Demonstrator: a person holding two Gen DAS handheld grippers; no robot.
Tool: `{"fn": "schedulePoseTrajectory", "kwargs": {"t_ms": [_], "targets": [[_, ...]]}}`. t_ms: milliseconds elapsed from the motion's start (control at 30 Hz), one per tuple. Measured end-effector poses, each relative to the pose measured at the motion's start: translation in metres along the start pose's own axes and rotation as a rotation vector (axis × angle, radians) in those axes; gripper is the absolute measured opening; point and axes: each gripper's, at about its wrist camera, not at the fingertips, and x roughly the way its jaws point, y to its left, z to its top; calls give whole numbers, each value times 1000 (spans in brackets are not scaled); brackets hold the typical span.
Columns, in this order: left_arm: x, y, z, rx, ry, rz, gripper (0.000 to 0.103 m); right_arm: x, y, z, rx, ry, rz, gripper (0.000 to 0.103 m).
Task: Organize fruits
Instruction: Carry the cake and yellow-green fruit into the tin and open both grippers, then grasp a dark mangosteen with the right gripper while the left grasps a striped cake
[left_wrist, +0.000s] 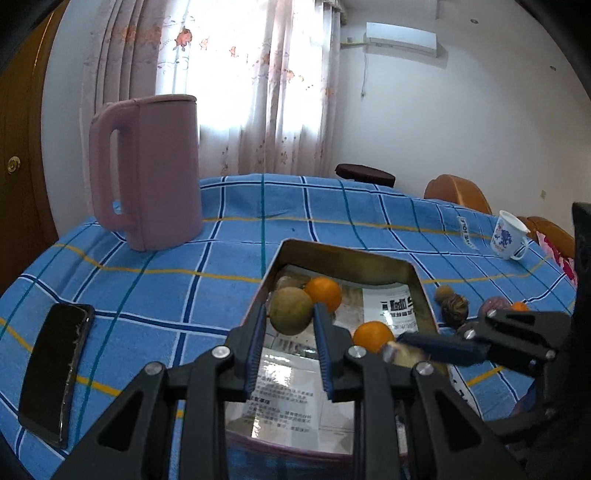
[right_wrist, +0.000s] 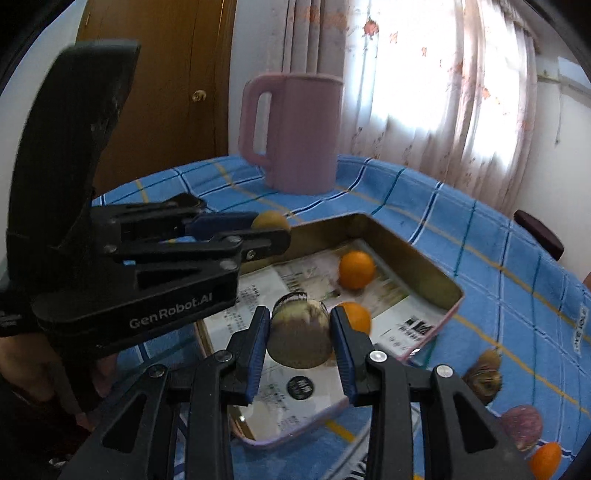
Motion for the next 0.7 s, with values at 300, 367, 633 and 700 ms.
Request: {"fn": "schedulePoseTrajectory", "kwargs": {"t_ms": [300, 367, 633, 700], "targets": [[-14, -3, -1, -18, -59, 33, 74, -34, -21, -15, 51, -43, -72, 43], [-18, -5, -1, -23, -70, 21, 74, -49, -38, -24, 85, -45, -126, 43], [-18, -18, -2, -22, -87, 4, 83, -60, -82, -56, 118, 39, -301, 43], [-16, -23, -4, -12, -78, 3, 83, -56, -81, -54, 97, 50, -313, 43]]}}
